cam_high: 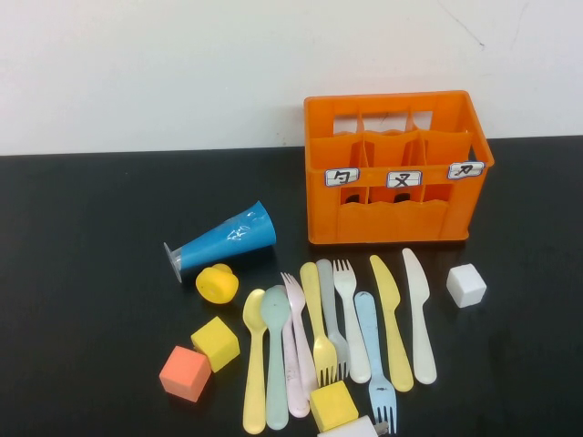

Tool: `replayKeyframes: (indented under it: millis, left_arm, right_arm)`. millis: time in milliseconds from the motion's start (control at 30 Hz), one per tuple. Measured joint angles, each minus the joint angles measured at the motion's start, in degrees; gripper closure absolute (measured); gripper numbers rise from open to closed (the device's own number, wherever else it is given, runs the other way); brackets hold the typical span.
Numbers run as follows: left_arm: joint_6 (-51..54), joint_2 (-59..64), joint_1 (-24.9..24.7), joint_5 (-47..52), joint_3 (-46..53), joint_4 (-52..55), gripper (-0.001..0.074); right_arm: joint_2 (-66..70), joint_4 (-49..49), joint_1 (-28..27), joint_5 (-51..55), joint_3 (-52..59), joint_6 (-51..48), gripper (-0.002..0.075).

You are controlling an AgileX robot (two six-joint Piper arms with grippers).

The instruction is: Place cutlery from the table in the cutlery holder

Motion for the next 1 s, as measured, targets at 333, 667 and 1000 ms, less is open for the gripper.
replayKeyframes:
  millis: [333,667,1000]
  left_arm:
    - [0.1,0.0,0.0,0.0,0.0,0.0,0.0736]
    - [0.13,0.0,0.0,0.0,0.0,0.0,0.0736]
    - [0.13,0.0,0.0,0.0,0.0,0.0,0.0736]
  right_arm:
    - [23.3,-19.43,0.0,26.8,-24.27,1.73,0.0729]
    - [45.9,-21.73,0.42,29.09,-34.57,2.2,0.0729]
    - [62.41,-34.28,20.01,27.52,-40.54,12.53,0.0729]
